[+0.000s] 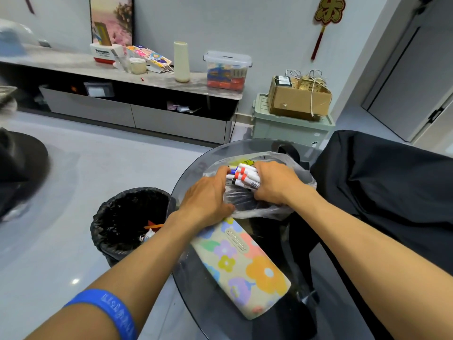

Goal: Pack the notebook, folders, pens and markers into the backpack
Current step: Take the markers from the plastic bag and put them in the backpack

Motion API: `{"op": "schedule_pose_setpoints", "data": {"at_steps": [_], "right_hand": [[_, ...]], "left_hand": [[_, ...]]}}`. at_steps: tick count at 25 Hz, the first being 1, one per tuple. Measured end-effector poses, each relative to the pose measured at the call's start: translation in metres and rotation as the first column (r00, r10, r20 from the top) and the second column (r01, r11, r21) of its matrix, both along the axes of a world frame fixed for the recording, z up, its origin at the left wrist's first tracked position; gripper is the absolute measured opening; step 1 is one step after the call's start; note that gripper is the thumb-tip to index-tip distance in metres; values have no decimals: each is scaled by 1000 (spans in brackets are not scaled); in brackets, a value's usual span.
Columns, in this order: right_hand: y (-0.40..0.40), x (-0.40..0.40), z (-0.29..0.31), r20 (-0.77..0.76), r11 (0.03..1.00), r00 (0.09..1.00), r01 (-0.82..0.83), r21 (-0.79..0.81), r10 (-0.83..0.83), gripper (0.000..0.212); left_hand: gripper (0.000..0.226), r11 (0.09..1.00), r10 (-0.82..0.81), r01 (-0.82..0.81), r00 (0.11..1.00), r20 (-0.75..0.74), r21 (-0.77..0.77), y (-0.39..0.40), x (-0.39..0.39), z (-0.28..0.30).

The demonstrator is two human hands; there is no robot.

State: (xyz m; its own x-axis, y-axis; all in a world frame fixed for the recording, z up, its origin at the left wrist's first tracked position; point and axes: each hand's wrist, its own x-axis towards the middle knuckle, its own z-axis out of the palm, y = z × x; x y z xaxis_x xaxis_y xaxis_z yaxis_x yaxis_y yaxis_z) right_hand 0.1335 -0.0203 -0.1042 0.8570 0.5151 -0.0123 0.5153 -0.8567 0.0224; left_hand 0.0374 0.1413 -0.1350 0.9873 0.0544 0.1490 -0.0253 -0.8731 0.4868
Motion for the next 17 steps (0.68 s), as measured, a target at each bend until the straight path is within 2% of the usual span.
{"op": "schedule_pose_setpoints", "data": {"at_steps": [3,7,11,13,17], "right_hand": [[-2,-3,2,-35,999,999,-25,-43,24,44],[1,-11,-6,67,999,997,-39,-32,41,42],[-8,-1,-4,-113,992,992,59,108,-47,43],[-11,-1,-3,-136,989,990,59,133,-40,45],[-12,-12,-9,58,996,998,-23,86,18,48]], "left_hand": [[67,1000,8,-8,1000,-8,-1,1,1,0],[66,1000,1,-1,1000,-1,-29,2,1,-3],[64,1000,2,-2,1000,-28,-17,4,2,-4],[53,1000,15,-14,999,-49,25,3,3,-5],[32,995,38,-33,998,-49,95,-1,5,-6]]}}
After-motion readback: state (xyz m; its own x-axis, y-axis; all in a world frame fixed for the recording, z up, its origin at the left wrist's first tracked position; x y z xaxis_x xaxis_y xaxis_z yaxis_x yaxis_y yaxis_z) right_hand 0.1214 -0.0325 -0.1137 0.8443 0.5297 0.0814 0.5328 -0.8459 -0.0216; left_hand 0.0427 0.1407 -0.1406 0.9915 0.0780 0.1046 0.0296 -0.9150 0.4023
